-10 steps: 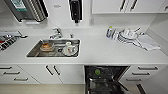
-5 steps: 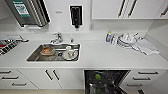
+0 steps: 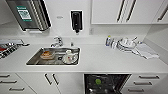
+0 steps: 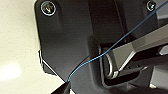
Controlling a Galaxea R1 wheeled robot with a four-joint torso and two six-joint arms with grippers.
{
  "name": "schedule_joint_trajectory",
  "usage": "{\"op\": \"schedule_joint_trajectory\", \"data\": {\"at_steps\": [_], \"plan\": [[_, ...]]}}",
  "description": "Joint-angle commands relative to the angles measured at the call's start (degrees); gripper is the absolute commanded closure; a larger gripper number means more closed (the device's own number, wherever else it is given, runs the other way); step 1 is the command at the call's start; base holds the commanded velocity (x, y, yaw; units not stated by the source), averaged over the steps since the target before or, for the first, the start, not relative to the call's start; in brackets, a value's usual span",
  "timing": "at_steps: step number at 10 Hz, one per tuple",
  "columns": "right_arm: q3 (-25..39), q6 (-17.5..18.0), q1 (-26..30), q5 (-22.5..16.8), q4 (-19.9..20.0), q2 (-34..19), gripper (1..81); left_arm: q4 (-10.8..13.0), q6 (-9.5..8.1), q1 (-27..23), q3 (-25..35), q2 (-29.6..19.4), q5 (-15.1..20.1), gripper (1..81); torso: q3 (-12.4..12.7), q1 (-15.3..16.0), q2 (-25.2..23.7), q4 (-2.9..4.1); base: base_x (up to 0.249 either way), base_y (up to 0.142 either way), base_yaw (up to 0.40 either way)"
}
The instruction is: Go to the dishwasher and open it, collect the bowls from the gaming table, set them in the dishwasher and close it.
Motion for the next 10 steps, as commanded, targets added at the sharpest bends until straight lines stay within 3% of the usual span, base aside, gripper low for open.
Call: {"op": "schedule_joint_trajectory", "data": {"at_steps": [1,10], "plan": [[-1.89,-0.08,6.06,-4.19,-0.38,1.42,1.0,-0.39,0.3,-0.62,0.08,-0.72,3.03,1.0,0.0,3.6,-5.55,0.0,0.0,0.0,0.0],[3.12,1.41,16.6,-4.28,0.24,-0.07,1.0,-0.39,0.3,-0.53,0.08,-1.08,3.03,1.0,0.06,14.99,-23.65,0.0,0.0,0.0,0.0]]}}
